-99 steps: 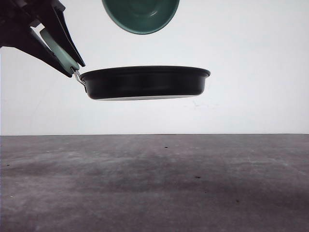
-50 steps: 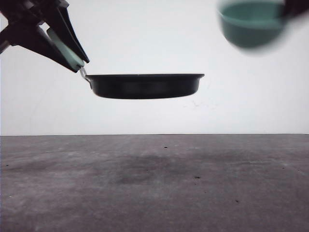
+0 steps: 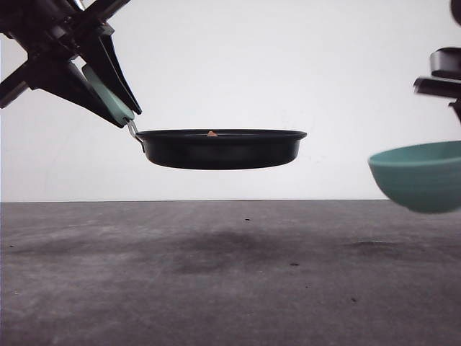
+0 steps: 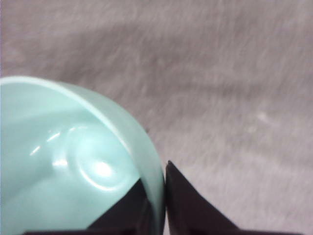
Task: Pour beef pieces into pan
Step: 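Move the empty bowl away and lower it with the right gripper, then lower the pan onto the table and release the handle with the left gripper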
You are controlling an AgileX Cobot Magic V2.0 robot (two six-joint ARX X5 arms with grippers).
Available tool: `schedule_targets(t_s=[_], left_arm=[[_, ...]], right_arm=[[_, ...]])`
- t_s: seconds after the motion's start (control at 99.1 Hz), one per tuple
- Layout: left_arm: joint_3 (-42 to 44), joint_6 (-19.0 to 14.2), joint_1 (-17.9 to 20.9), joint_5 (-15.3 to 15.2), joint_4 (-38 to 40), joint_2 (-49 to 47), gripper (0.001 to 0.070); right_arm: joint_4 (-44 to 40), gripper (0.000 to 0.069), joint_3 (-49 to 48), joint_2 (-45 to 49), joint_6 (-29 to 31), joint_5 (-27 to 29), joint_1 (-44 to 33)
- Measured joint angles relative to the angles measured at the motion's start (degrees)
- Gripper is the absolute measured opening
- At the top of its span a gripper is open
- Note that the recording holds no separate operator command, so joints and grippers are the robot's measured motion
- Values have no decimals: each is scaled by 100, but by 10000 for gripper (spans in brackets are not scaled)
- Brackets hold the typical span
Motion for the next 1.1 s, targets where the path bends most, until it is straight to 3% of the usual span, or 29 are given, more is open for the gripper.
schedule_targets(t_s=[0.202, 0.414, 0.464, 0.626, 0.706, 0.969, 0.999, 1.1], left_arm=[[0, 42, 0, 2, 0, 0, 61], [0, 140, 0, -13, 2, 0, 61], [0, 149, 0, -44, 11, 0, 61], [0, 151, 0, -166, 129, 0, 61], [0, 151, 2, -251, 192, 0, 61], [2, 149, 9, -605, 393, 146, 61], [4, 149, 9, -612, 446, 221, 61], [9, 149, 9, -621, 483, 518, 61]], right_arm=[[-114, 16, -2, 822, 2, 7, 186], [-35, 35, -2, 975, 2, 142, 332], [-33, 119, -2, 1045, 2, 240, 365], [-55, 586, -4, 1073, 0, 356, 420], [-46, 685, -7, 953, -9, 459, 420], [-120, 671, 330, -470, -59, 485, 420], [-120, 619, 422, -713, -59, 400, 426], [-63, 319, 551, -1663, -61, 138, 586]])
